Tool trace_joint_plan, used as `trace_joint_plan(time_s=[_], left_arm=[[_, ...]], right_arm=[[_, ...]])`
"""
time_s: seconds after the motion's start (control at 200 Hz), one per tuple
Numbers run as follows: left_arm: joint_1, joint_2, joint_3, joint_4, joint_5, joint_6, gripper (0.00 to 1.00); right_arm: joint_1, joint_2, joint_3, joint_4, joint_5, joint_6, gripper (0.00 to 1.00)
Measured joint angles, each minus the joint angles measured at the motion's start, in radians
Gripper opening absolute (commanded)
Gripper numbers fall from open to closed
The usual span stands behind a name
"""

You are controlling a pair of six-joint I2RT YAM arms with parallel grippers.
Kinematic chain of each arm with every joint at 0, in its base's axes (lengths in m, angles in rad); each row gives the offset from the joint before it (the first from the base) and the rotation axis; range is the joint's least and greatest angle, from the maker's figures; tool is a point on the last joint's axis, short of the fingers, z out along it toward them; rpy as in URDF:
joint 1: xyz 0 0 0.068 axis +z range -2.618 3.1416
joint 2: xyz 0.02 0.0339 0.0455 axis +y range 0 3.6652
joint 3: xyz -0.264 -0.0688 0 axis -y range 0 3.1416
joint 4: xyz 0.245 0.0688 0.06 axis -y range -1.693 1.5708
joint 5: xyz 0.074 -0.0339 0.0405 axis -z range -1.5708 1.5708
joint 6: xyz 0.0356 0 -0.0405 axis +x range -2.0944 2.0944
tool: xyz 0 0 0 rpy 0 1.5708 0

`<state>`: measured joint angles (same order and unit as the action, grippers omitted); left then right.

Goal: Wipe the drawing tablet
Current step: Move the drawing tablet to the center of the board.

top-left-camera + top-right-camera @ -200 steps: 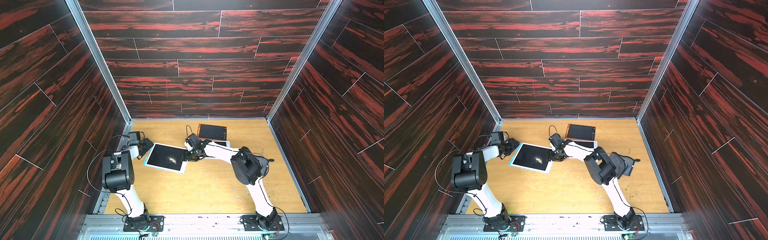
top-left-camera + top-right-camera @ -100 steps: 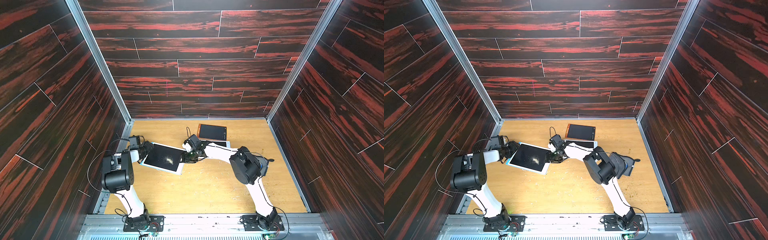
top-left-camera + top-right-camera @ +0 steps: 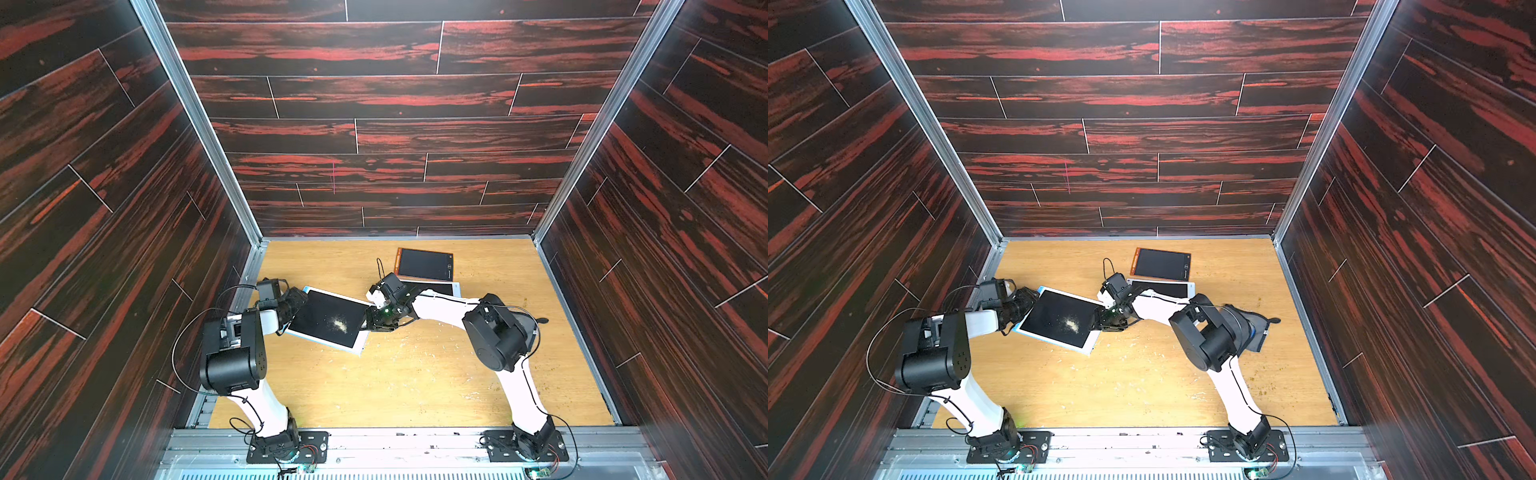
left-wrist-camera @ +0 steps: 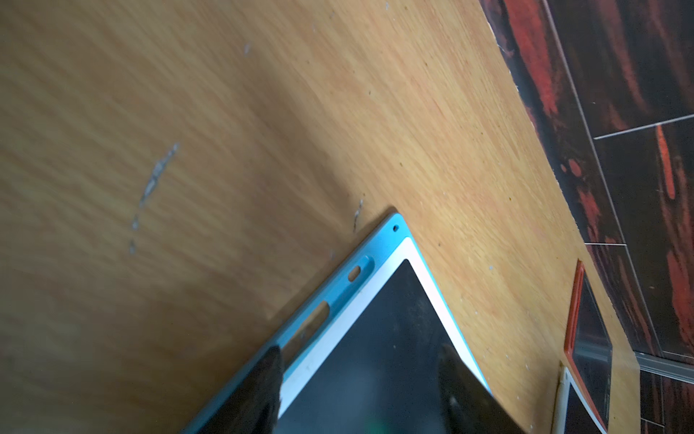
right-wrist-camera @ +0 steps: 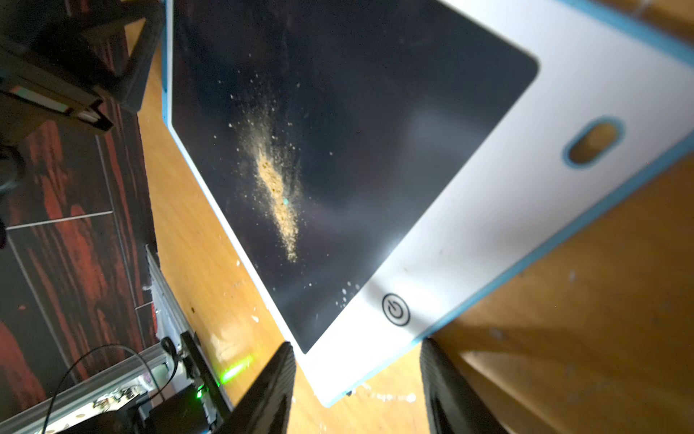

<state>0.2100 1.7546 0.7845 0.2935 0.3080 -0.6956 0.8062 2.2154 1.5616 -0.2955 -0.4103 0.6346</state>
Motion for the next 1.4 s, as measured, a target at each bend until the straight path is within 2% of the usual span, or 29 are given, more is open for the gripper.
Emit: trace_joint_plan(time_s=[0.256,0.451,0.586,0.711,0.892,1.017,1.097,1.252,1.398], left_arm=[[-0.094,-0.082,-0.109,0.016,0.073,-0.035,0.66],[-0.106,-0.128,-0.176,0.051,0.104,-0.042,0.66],[-0.108,-0.170,-0.169,-0.042,0.083,-0.027,0.67],[-0.111,-0.206,-0.085,-0.212,0.013,0.005,0.68],[-0.112,-0.208,0.175,-0.414,-0.179,0.076,0.70],[-0.109,-0.086,0.426,-0.550,-0.306,0.135,0.69],[-0.106,0.016,0.531,-0.602,-0.352,0.162,0.69],[-0.098,0.140,0.549,-0.698,-0.402,0.185,0.69],[-0.095,0.170,0.491,-0.714,-0.404,0.174,0.69]], right_arm=[[0.023,-0.041,-0.108,0.106,-0.052,0.023,0.56],[0.047,-0.095,-0.218,0.185,-0.071,0.053,0.56],[0.051,-0.120,-0.258,0.202,-0.068,0.065,0.56],[0.051,-0.139,-0.276,0.193,-0.051,0.064,0.56],[0.052,-0.150,-0.276,0.169,-0.021,0.044,0.56],[0.052,-0.150,-0.274,0.164,-0.015,0.037,0.56],[0.052,-0.150,-0.272,0.163,-0.012,0.037,0.56],[0.052,-0.150,-0.270,0.165,-0.014,0.038,0.56],[0.051,-0.149,-0.275,0.179,-0.016,0.039,0.56]])
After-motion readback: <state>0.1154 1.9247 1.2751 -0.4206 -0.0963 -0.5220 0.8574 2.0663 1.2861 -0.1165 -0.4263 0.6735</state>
